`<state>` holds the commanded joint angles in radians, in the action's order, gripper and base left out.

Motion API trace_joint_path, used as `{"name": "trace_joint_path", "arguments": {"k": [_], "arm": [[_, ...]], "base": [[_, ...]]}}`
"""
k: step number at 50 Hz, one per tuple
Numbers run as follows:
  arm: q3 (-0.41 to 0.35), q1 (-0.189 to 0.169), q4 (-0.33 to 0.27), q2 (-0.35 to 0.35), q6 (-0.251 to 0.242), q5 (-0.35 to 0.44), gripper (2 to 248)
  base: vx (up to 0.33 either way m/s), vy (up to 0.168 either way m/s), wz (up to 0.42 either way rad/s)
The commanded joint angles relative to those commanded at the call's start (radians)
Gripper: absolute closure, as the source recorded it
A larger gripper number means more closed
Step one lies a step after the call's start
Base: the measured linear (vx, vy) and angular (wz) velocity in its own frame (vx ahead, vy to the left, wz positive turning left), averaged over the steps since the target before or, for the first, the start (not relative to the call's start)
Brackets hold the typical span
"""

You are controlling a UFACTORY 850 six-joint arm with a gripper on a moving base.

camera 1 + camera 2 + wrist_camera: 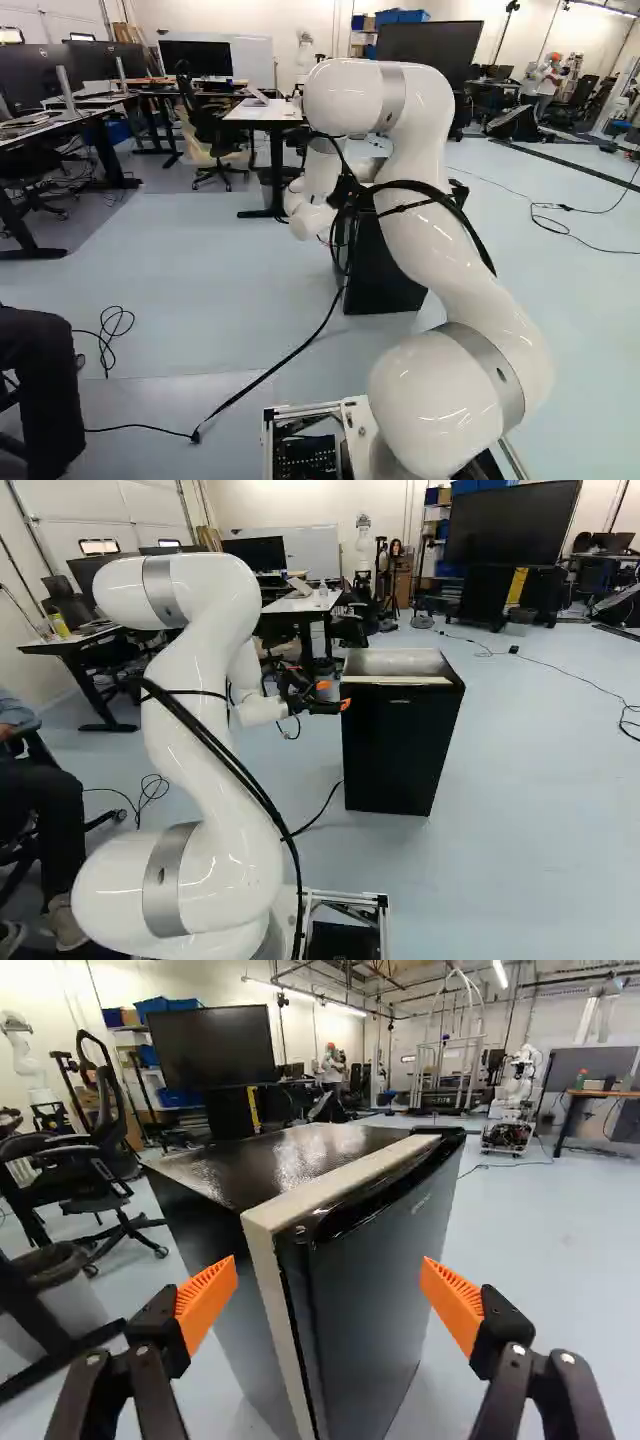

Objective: Open the fridge door

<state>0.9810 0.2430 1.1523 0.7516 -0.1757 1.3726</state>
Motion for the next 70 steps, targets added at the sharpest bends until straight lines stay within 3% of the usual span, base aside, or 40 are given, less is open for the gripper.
{"name": "trace_joint_path", "arguments": {"k": [30,70], "arm": [[0.009,-0.004,0.000,0.005,-0.013,0.000,3],[0.027,-0.041,0.000,0.016,-0.013,0.000,3]], "base": [[0.000,0.000,0.000],[0.000,0.000,0.000]]}}
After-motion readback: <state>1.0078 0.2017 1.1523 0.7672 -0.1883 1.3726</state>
